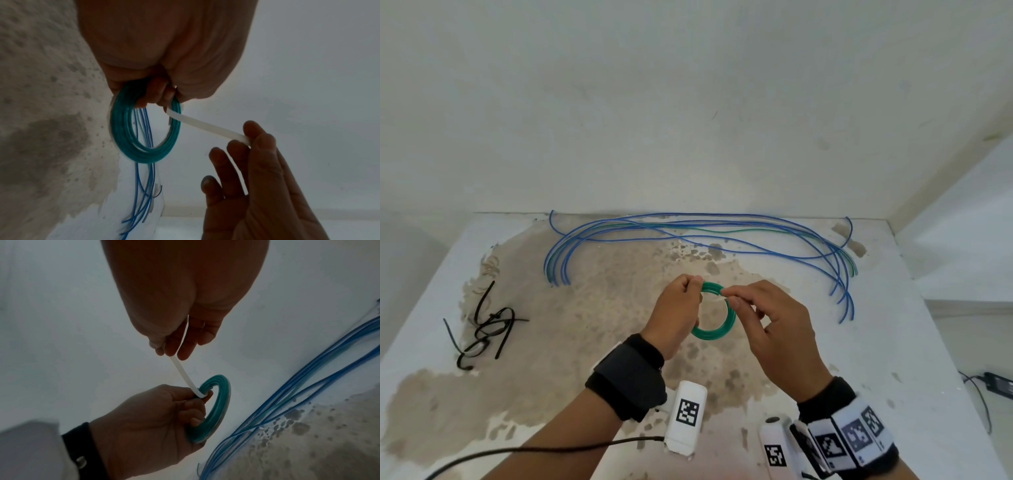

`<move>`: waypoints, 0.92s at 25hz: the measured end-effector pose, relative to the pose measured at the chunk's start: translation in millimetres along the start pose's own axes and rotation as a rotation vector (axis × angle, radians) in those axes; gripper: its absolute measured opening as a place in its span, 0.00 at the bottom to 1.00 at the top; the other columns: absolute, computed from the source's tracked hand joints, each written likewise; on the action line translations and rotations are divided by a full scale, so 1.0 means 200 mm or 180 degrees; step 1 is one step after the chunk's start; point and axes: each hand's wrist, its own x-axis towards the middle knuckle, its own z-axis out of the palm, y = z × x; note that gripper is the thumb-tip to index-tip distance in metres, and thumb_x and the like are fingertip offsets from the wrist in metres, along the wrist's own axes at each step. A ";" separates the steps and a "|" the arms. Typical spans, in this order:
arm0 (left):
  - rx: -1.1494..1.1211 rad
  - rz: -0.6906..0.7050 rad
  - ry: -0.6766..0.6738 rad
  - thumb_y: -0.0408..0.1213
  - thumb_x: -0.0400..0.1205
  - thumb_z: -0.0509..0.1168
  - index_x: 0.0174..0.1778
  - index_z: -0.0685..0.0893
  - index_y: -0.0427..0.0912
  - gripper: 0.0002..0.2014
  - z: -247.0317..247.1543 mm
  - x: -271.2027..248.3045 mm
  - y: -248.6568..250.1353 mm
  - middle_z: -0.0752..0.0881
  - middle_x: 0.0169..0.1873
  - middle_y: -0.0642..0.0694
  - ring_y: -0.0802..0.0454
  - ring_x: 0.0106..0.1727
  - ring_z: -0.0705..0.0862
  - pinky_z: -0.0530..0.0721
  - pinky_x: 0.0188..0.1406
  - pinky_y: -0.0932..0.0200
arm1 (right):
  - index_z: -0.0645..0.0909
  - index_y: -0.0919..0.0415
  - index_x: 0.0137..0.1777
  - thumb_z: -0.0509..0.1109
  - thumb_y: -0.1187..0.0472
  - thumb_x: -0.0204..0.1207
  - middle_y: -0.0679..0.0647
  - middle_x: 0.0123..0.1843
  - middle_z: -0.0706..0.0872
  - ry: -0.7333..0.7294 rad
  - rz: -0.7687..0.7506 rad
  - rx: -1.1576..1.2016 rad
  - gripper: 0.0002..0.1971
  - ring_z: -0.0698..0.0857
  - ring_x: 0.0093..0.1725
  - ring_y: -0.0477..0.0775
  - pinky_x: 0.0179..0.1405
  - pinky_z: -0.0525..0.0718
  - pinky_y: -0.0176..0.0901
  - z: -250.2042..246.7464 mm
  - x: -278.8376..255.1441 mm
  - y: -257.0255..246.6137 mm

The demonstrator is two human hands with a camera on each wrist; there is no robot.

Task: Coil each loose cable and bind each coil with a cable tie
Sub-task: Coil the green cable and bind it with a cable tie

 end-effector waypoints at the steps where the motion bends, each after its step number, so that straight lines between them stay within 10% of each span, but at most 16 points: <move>1: -0.0054 -0.0017 -0.0022 0.43 0.91 0.56 0.48 0.81 0.38 0.14 0.01 0.00 0.01 0.75 0.32 0.48 0.55 0.26 0.71 0.75 0.35 0.51 | 0.90 0.51 0.59 0.70 0.58 0.85 0.39 0.46 0.87 -0.0013 0.0050 0.0077 0.09 0.83 0.45 0.37 0.43 0.77 0.26 0.00 0.01 -0.01; 5: -0.0226 0.0035 -0.0002 0.43 0.91 0.57 0.47 0.81 0.39 0.13 0.03 0.00 0.05 0.75 0.32 0.48 0.55 0.26 0.71 0.76 0.33 0.52 | 0.88 0.41 0.60 0.67 0.58 0.86 0.42 0.50 0.86 -0.0130 0.0582 0.0772 0.11 0.86 0.53 0.48 0.50 0.82 0.33 -0.01 0.05 -0.05; 10: -0.0090 0.0399 0.0121 0.44 0.91 0.57 0.47 0.81 0.41 0.13 0.04 -0.04 0.10 0.77 0.32 0.47 0.52 0.30 0.74 0.76 0.34 0.53 | 0.87 0.55 0.55 0.71 0.56 0.84 0.56 0.40 0.92 0.0019 0.1796 0.1699 0.05 0.92 0.44 0.56 0.43 0.87 0.51 0.01 0.15 -0.09; 23: 0.0129 0.1104 0.0230 0.45 0.90 0.59 0.44 0.80 0.43 0.13 0.04 -0.13 0.11 0.80 0.32 0.47 0.53 0.32 0.74 0.76 0.36 0.51 | 0.87 0.54 0.53 0.77 0.54 0.79 0.54 0.36 0.94 -0.0171 0.2116 0.1572 0.06 0.93 0.40 0.50 0.39 0.84 0.43 0.01 0.19 -0.13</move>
